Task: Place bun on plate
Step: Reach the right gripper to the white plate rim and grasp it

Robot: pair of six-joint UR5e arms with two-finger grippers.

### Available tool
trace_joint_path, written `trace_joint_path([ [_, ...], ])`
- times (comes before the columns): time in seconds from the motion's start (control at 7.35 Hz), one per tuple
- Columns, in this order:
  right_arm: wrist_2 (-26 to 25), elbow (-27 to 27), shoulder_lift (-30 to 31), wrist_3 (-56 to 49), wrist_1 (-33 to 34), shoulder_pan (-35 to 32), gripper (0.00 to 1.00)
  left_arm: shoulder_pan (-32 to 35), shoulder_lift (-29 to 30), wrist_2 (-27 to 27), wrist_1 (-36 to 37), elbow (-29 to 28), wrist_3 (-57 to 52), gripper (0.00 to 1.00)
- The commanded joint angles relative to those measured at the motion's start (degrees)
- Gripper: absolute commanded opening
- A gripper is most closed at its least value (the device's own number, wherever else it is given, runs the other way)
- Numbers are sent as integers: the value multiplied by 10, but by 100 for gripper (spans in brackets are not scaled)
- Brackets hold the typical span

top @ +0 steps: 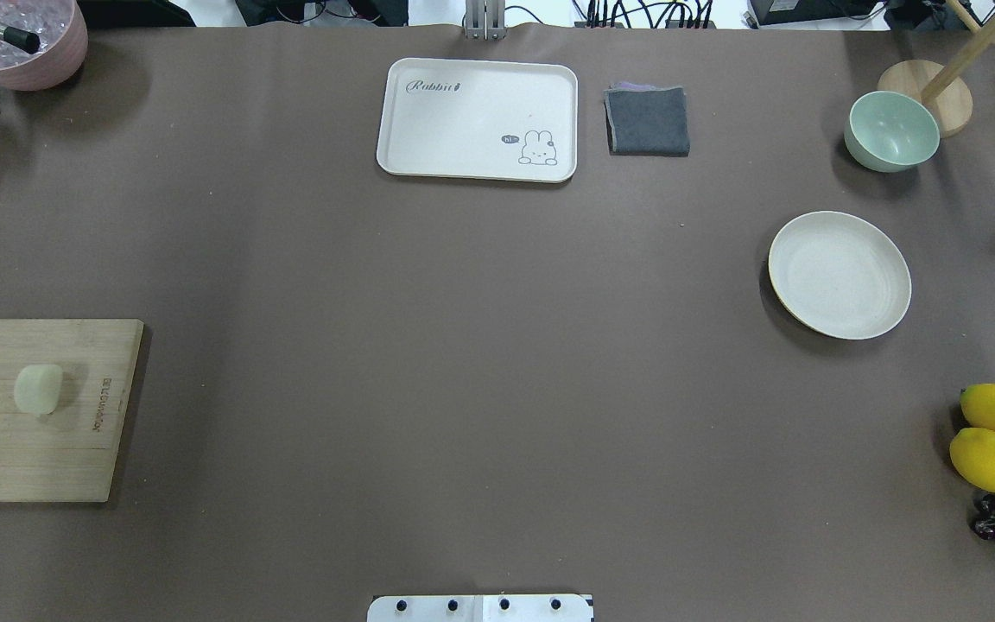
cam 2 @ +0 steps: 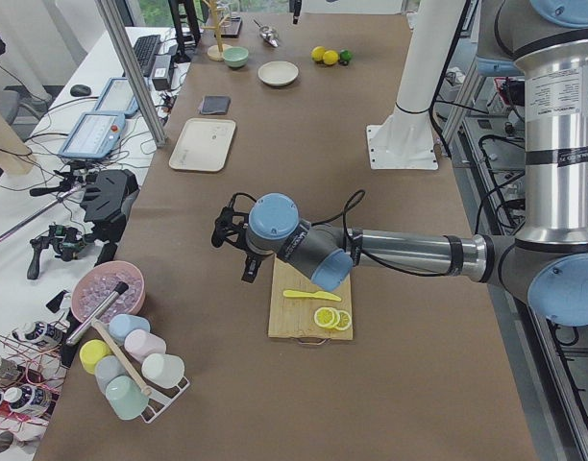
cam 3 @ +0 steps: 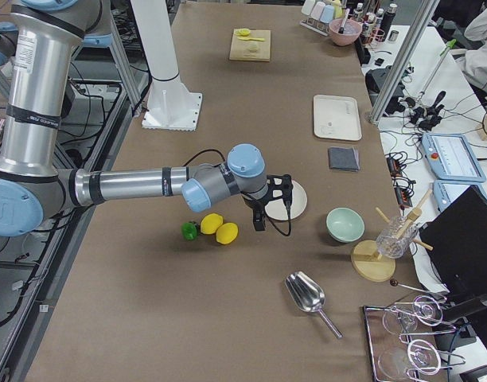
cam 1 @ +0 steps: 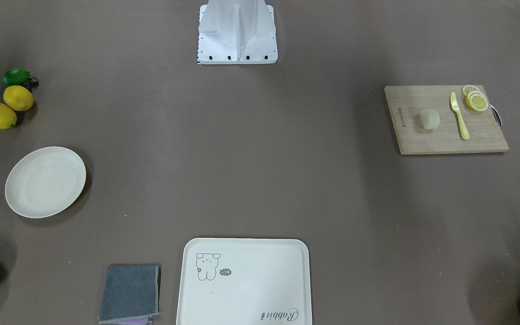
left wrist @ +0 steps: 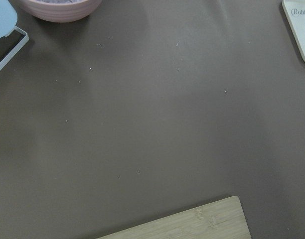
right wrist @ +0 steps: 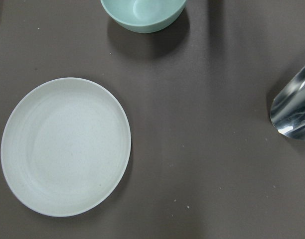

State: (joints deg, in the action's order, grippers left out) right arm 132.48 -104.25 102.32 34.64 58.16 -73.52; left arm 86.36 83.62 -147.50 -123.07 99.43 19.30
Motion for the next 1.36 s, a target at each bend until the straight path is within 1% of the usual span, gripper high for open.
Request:
trace_joint_path([
  [0.0, -54, 96, -71, 83, -78, 63, 98, 0, 1, 8, -2, 1, -3, 97],
  [0.14, -84, 119, -107, 139, -81, 98, 95, 0, 0, 8, -10, 1, -3, 97],
  [0.27, -121, 138, -114, 192, -124, 136, 94, 0, 0, 8, -12, 1, -3, 97],
  [0.41, -128, 178, -114, 222, -195, 158, 94, 0, 1, 12, -12, 0, -3, 97],
  [0.54, -140, 210, -114, 247, -251, 174, 92, 0, 1, 12, -12, 0, -3, 97],
  [0.68, -147, 215, -104, 248, -260, 179, 87, 0, 1, 12, -12, 1, -3, 97],
  [0.82, -153, 215, -99, 250, -261, 180, 77, 0, 1, 12, -12, 1, -3, 97],
  [0.95, -158, 211, -98, 291, -263, 183, 24, 0, 1, 12, -14, 1, -3, 97],
  [1.09, -171, 209, -99, 306, -263, 191, 0, 0, 1, 12, -15, 1, -3, 97],
  [1.22, -174, 205, -100, 307, -263, 195, 0, 0, 1, 12, -16, 1, -3, 97],
])
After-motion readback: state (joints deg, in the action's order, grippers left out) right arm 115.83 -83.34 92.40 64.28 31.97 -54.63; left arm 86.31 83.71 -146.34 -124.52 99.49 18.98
